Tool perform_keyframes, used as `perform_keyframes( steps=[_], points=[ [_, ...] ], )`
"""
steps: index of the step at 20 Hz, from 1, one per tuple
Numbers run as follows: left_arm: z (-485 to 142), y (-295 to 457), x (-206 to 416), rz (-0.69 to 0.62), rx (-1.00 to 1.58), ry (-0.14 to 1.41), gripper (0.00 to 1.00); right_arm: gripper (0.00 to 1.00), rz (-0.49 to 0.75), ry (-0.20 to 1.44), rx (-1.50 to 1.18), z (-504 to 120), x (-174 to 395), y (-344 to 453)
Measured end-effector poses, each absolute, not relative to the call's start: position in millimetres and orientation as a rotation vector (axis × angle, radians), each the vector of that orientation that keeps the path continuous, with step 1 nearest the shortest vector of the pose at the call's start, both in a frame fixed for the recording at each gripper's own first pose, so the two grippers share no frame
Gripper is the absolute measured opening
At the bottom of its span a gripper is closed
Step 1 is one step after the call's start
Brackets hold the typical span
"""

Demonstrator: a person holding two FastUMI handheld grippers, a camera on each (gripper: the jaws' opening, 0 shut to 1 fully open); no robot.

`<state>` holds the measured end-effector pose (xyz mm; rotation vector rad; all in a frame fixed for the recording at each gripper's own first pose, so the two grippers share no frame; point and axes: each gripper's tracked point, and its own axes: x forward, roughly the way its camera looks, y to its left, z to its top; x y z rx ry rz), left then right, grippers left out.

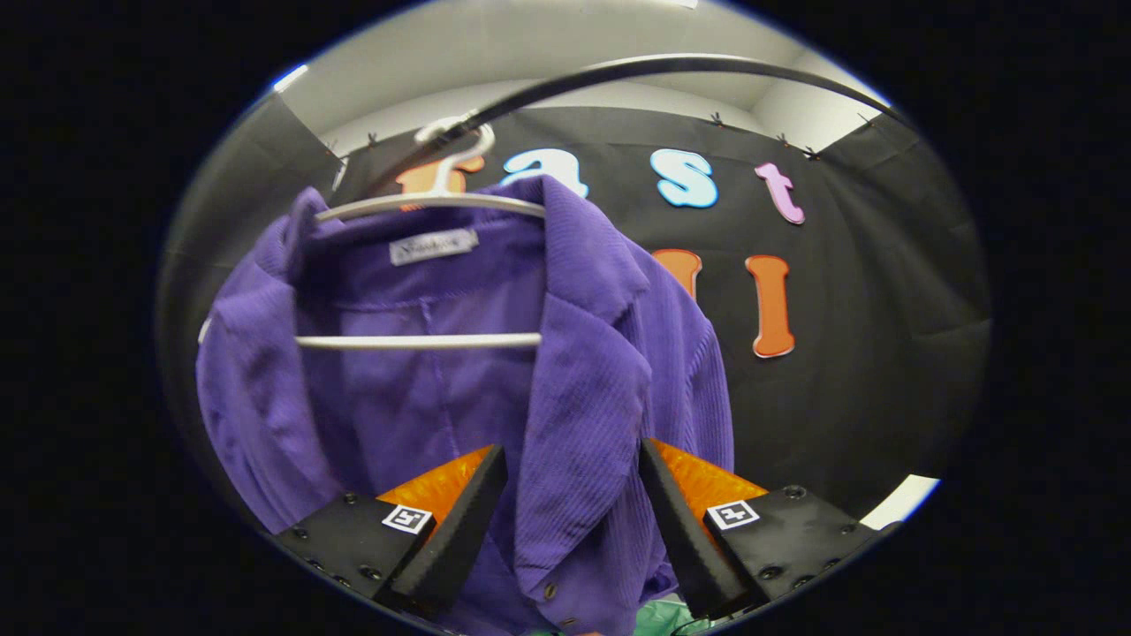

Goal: Grasp the clothes on the hanger with both hands and then place them into the laundry hamper below.

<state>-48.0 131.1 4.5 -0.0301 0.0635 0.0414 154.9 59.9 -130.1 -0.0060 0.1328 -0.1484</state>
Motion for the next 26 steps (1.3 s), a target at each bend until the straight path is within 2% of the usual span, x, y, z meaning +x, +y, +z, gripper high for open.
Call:
perform_keyframes(
  steps=[2, 4, 6, 7, 8, 10, 11, 12, 14, 15, 16, 17, 19, 20, 21, 22, 23, 24, 26],
  points=[
    [1.6, 130.9, -51.8, 0.058, -0.027, 0.063, 0.95, 0.98, -0.165, 0.182, 0.025, -152.7, 168.3, 40.0],
    [-3.5, 119.5, -56.2, 0.074, -0.041, 0.053, 0.92, 1.0, -0.146, 0.194, 0.049, -156.7, 164.4, 22.0],
    [-18.0, 100.2, -51.9, 0.087, -0.067, 0.069, 0.92, 0.56, -0.146, 0.152, 0.001, -135.7, 154.9, -9.3],
    [-25.1, 86.5, -45.9, 0.085, -0.079, 0.08, 0.95, 0.34, -0.15, 0.125, -0.025, -125.9, 150.8, -22.0],
    [-31.2, 69.9, -38.2, 0.073, -0.089, 0.087, 0.92, 0.12, -0.119, 0.096, -0.037, -115.0, 145.1, -26.1],
    [-45.3, 29.7, -16.8, 0.03, -0.095, 0.108, 0.92, 0.12, -0.002, 0.08, -0.038, -102.2, 136.2, -20.2],
    [-51.9, 11.9, -7.7, 0.012, -0.091, 0.119, 0.92, 0.16, 0.05, 0.088, -0.033, -99.4, 128.2, -16.3],
    [-57.5, -5.2, 1.5, 0.0, -0.088, 0.121, 0.95, 0.12, 0.085, 0.092, -0.026, -97.0, 123.2, -17.6],
    [-71.6, -36.9, 23.6, -0.021, -0.089, 0.124, 0.95, 0.12, 0.116, 0.077, -0.005, -83.6, 111.8, -26.7],
    [-81.2, -49.0, 34.6, -0.021, -0.087, 0.133, 0.92, 0.12, 0.131, 0.074, 0.01, -79.3, 107.9, -28.8],
    [-92.4, -55.9, 44.8, -0.011, -0.073, 0.148, 0.92, 0.16, 0.145, 0.074, 0.024, -76.3, 103.9, -30.1],
    [-104.5, -54.3, 52.0, 0.026, -0.048, 0.165, 0.95, 0.12, 0.158, 0.074, 0.037, -75.5, 101.2, -30.8],
    [-117.7, -36.8, 57.2, 0.166, 0.021, 0.152, 0.92, 0.16, 0.184, 0.07, 0.048, -73.5, 95.5, -30.8],
    [-117.9, -23.3, 57.9, 0.236, 0.062, 0.118, 0.95, 0.12, 0.192, 0.063, 0.044, -70.7, 93.8, -31.3],
    [-116.8, -8.3, 60.2, 0.299, 0.11, 0.085, 0.92, 0.12, 0.198, 0.057, 0.034, -69.4, 90.9, -31.7],
    [-113.1, 6.7, 64.3, 0.347, 0.157, 0.046, 0.95, 0.17, 0.202, 0.053, 0.023, -68.6, 90.7, -30.5],
    [-111.0, 15.6, 68.9, 0.374, 0.199, 0.024, 0.91, 0.17, 0.207, 0.049, 0.01, -69.3, 88.0, -29.0],
    [-112.7, 23.0, 75.5, 0.379, 0.228, 0.026, 0.95, 0.12, 0.211, 0.049, 0.004, -69.9, 86.3, -26.4],
    [-117.7, 24.1, 88.6, 0.318, 0.25, 0.058, 0.92, 0.12, 0.213, 0.051, -0.004, -72.1, 86.1, -20.3]
  ],
)
